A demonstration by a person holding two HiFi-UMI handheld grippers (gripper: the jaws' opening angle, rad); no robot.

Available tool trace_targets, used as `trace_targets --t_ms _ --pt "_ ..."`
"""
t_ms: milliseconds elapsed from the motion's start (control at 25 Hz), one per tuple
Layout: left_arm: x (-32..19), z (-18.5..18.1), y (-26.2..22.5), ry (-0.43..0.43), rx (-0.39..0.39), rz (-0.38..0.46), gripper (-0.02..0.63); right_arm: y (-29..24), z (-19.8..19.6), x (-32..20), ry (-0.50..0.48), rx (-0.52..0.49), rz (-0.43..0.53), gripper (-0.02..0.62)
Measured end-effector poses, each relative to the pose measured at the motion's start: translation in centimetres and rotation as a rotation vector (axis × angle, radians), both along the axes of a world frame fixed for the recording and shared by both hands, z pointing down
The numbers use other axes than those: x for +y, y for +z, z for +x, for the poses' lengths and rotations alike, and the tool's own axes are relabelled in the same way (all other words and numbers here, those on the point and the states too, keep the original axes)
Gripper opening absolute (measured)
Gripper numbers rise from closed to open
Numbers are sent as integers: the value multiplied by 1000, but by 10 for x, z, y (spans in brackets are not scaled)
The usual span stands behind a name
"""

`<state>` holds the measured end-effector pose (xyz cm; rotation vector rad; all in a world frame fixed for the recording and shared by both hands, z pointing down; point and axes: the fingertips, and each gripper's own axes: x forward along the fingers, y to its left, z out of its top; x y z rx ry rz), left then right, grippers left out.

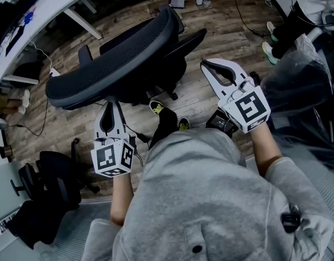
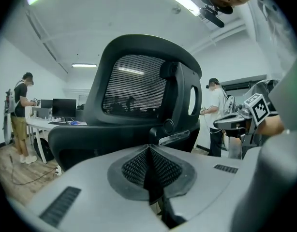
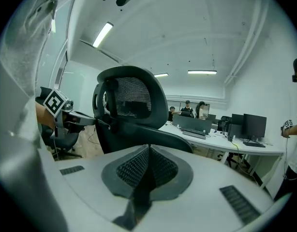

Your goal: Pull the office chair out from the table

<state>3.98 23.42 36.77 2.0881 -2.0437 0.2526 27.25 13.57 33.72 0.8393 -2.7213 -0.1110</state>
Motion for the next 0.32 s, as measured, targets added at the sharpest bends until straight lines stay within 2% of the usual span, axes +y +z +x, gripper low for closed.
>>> trace_targets --t_ms 320 --pt "3 9 -2 7 -33 -2 14 1 4 4 0 -3 -2 37"
